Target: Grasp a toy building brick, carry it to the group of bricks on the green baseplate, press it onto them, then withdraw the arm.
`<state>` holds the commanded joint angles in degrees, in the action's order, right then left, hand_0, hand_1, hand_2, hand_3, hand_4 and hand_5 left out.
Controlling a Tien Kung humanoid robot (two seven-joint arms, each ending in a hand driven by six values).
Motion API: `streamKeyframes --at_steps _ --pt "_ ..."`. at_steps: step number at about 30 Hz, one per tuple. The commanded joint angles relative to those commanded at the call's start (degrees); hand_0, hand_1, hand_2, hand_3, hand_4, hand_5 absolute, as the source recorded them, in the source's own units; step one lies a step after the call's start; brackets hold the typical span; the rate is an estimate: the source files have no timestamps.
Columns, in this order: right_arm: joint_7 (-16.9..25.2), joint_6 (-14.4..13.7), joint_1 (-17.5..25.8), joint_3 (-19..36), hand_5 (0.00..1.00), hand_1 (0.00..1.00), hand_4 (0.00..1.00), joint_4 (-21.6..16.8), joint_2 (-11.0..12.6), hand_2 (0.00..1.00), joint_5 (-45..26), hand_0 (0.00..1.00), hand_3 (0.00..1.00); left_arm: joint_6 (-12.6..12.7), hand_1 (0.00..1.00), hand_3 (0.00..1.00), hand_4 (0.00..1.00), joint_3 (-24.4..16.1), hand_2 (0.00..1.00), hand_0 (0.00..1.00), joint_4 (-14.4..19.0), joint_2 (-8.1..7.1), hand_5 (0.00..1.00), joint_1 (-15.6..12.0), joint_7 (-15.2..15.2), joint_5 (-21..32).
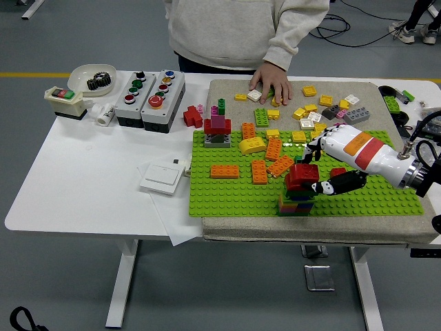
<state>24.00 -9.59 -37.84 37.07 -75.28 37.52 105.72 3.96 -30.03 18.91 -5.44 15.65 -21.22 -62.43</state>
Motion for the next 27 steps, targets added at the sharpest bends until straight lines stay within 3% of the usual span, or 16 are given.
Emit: streamKeyframes --at_steps 11,27 --pt "0.16 0.11 -0.01 0.18 0.413 0.484 0.827 0.14 -0.08 0.556 -0.03 0.634 0.565 -0.05 0.7 0.587 0.669 -0.08 0.721 0.67 0.01 -0.04 0.665 0.06 -0.03 -0.21" --pt "0.15 0.44 -0.01 0.34 0.419 0.489 0.841 -0.25 0.06 0.566 0.21 0.637 0.572 -0.09 0.7 0.587 0.669 -0.13 0.72 0.668 0.04 -0.04 0.666 0.07 -0.06 -0.29"
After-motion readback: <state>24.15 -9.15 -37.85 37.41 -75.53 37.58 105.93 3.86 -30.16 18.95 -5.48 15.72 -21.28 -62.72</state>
